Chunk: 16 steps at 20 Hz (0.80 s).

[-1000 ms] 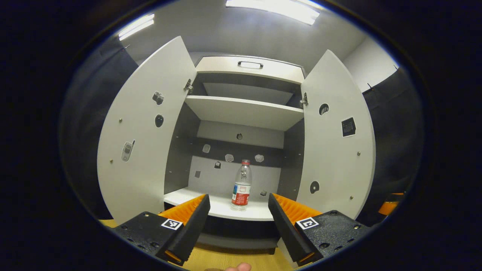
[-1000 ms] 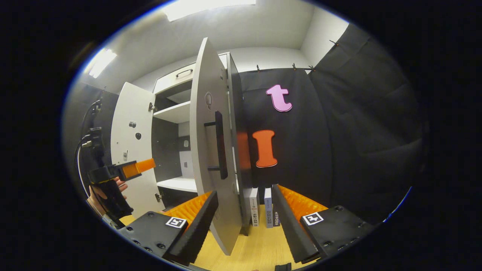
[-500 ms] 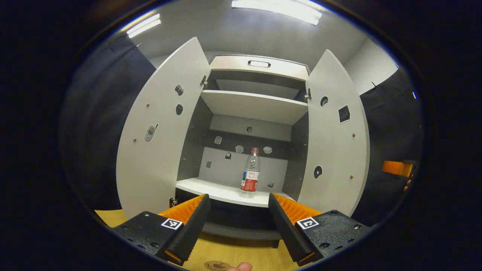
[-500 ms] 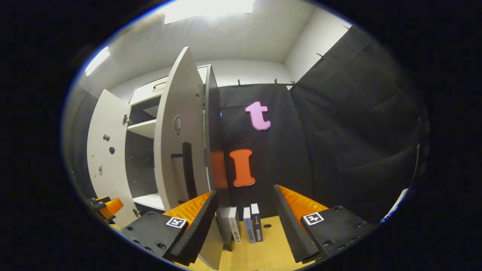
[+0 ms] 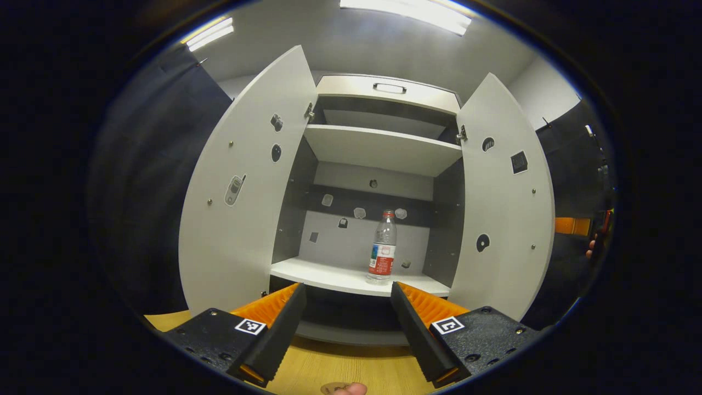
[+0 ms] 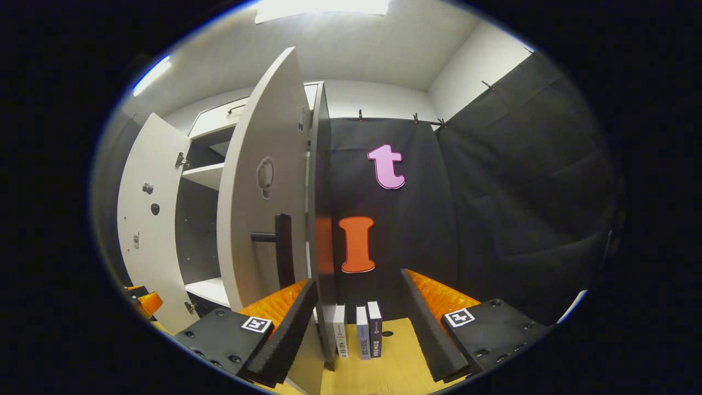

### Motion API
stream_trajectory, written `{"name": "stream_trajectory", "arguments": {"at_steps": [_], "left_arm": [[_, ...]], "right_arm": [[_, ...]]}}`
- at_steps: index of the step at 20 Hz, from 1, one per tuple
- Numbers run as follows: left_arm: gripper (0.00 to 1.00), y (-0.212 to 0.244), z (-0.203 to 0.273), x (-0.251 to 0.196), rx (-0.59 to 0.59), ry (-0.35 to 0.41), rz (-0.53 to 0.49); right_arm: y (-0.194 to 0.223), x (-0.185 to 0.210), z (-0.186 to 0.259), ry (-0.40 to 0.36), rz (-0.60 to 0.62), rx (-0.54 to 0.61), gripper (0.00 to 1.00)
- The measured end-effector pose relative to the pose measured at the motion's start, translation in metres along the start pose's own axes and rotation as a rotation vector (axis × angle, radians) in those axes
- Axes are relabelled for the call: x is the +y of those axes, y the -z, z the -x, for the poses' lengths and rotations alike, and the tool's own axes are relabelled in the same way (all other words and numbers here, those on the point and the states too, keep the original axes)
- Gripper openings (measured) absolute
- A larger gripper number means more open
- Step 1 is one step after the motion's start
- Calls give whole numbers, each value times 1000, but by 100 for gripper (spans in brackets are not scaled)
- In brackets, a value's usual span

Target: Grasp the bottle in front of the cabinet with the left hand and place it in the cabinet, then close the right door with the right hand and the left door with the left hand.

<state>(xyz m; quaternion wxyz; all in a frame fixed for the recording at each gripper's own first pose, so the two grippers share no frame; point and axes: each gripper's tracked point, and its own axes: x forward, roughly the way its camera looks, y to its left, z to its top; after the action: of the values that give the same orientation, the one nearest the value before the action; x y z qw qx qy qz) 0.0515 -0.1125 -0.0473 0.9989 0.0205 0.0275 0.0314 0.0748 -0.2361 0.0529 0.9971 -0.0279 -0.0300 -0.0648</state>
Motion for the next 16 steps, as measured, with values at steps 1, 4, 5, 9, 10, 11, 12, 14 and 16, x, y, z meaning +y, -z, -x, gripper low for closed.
{"name": "stream_trajectory", "arguments": {"at_steps": [1, 4, 5, 9, 10, 11, 12, 14, 16], "left_arm": [[95, 0, -2, 2, 6, 14, -4], [95, -2, -6, 10, 5, 39, -5], [95, -2, -8, 12, -1, 38, 2], [95, -2, -12, 25, -8, 47, 29], [95, -3, -12, 30, -7, 47, 25], [95, -4, -10, 36, -11, 42, 20], [95, -6, -9, 45, -17, 34, 15], [95, -8, -4, 60, -26, 13, 13], [95, -10, -5, 75, -26, -4, 12]], "right_arm": [[-2, 0, 0, 13, 23, -11, 96], [-1, 6, 0, 21, 30, 1, 87], [-1, 9, 0, 17, 16, 2, 95], [1, 46, 6, -3, -4, -8, 95], [0, 55, 7, -9, -1, -6, 94], [1, 64, 8, -15, 1, -5, 95], [0, 74, 8, -22, 2, -6, 95], [2, 95, 6, -43, 5, -1, 95], [3, 116, 1, -68, 0, 5, 95]]}}
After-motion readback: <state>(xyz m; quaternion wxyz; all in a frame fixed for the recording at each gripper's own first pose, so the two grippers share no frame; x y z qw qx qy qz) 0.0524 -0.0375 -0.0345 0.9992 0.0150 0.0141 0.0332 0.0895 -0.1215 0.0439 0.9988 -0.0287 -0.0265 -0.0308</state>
